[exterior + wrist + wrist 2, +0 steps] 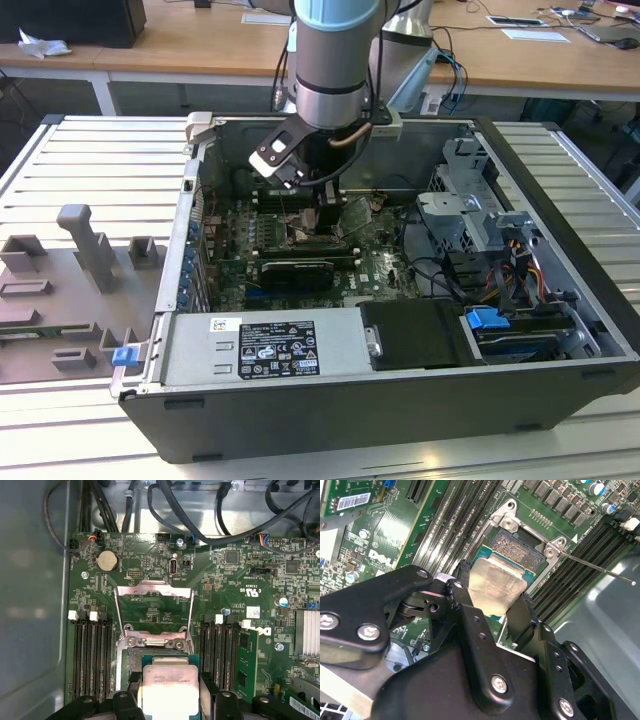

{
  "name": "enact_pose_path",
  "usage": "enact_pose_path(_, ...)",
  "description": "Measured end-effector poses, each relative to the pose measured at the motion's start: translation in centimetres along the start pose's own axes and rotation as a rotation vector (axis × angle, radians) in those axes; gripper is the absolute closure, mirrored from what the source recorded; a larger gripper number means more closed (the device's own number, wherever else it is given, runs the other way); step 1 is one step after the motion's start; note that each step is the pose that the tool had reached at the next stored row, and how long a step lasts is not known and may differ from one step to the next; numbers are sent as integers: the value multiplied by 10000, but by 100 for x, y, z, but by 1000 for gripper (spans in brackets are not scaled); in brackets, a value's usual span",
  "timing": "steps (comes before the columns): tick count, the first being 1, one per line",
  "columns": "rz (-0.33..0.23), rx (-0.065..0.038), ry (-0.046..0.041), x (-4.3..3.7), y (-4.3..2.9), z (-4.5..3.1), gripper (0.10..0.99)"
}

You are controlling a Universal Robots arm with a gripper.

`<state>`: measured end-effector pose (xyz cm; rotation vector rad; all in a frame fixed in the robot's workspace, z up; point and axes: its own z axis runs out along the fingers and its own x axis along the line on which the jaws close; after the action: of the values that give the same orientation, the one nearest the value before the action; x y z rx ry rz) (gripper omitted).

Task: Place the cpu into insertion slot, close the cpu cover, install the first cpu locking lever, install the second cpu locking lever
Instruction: 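Place the cpu into insertion slot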

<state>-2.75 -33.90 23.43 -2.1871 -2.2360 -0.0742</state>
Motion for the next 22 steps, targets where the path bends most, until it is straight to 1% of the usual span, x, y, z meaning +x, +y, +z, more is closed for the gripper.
enact_pose_path(2, 88, -4, -1, 4, -1, 5, 545)
enact_pose_path(7, 98, 5, -1, 24, 1, 13, 545)
enact_pose_path(15, 118, 7, -2, 28, -1, 25, 545)
enact_pose_path(22, 421, -7, -10, 29, -3, 38, 545)
